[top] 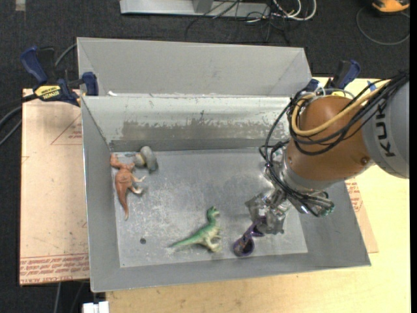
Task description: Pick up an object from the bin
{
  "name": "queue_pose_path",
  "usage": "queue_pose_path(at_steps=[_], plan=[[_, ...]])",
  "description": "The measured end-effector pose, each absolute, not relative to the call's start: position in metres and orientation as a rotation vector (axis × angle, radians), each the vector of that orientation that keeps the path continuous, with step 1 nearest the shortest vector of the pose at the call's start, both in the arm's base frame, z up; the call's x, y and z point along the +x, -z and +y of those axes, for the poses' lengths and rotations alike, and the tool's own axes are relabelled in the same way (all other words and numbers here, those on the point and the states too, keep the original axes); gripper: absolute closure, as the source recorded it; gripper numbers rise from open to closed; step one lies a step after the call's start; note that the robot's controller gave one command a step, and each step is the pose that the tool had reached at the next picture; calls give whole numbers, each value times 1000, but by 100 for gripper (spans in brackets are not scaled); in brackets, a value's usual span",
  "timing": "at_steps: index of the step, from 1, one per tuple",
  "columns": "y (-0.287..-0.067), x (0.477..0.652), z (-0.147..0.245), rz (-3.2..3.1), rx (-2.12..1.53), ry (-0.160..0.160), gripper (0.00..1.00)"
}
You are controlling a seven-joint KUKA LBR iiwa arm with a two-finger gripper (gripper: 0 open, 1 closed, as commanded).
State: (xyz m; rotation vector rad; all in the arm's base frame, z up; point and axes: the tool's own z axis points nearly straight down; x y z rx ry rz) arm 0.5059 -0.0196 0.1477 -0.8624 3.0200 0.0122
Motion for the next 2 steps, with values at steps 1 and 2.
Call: queue_pose_path(at_steps=[1,2], plan=[[-162,506,-15,2939,-1068,-3,100],[-254,504,-1,2968,-1014,-12,100]])
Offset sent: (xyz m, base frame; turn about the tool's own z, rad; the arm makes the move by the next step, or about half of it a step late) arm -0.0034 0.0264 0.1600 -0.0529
